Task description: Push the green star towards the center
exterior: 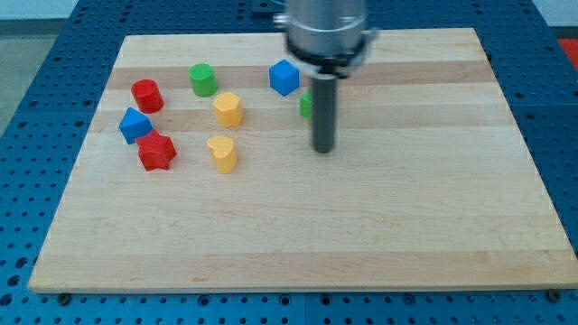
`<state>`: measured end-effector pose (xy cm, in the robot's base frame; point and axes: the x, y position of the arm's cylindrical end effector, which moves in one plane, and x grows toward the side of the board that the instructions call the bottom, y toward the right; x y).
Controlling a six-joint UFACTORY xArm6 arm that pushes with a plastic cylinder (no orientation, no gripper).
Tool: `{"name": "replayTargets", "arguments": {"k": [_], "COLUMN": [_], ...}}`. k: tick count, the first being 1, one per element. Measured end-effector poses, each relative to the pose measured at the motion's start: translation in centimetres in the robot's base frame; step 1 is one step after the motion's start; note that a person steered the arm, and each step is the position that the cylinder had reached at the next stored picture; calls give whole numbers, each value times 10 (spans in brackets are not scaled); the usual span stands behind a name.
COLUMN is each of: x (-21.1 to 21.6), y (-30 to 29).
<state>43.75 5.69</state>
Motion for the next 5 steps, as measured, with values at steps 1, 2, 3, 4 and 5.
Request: {"name": "replayTargets", "arguments": {"k": [1,2,3,4,5], "x": [-17,-70,-108,-111,-111], "y": [85,106,90,84,47]}}
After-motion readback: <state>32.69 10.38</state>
